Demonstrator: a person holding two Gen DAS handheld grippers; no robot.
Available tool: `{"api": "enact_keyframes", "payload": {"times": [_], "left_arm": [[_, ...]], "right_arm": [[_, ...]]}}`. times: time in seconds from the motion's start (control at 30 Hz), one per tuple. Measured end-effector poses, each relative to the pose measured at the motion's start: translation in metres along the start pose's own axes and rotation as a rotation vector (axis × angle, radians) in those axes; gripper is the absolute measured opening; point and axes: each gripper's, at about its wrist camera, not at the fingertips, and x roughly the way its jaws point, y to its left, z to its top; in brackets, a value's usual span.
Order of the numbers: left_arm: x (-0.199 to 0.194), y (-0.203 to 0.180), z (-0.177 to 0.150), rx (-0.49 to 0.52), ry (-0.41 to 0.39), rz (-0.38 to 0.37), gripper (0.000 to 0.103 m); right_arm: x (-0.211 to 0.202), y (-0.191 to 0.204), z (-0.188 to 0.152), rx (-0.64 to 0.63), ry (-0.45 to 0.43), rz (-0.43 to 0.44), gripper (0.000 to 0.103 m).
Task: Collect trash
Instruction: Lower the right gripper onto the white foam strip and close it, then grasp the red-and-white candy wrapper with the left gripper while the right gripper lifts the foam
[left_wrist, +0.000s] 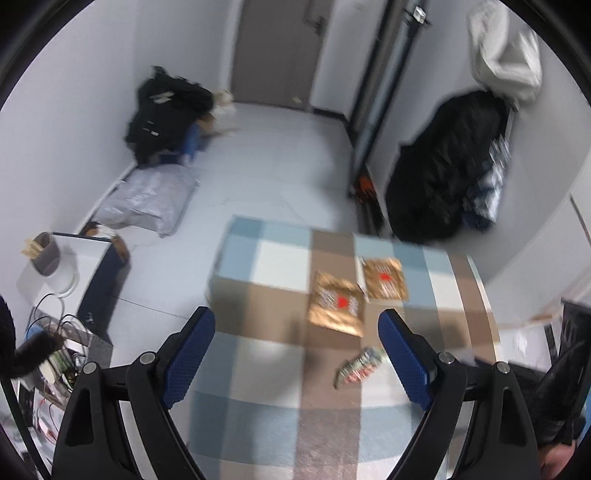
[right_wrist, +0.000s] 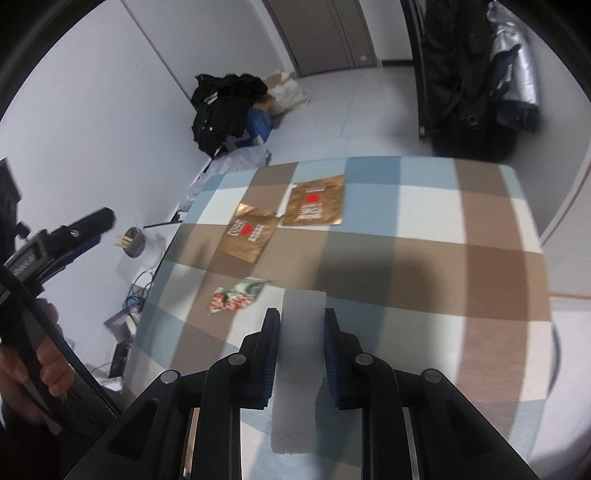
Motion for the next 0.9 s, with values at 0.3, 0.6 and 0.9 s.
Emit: {"api": "enact_keyframes", "payload": {"times": [0.3, 0.6, 0.9], "left_arm": [[0.044, -0.043, -0.019, 0.171, 0.182, -0.036, 0.087], [0.068, -0.06, -0.03, 0.221, 0.257, -0.012, 0.078], [0.077, -0.068, -0.037, 0.294, 0.265, 0.022, 0.05]], "right_arm": [[-0.007, -0.042, 0.004, 0.103, -0.044, 0.017, 0.022], [-0.016, -0.06, 0.003, 0.11, -0.058, 0.033, 0.022], [-0.032, -0.073, 0.006, 0.133, -0.08, 0.053, 0.022]]}}
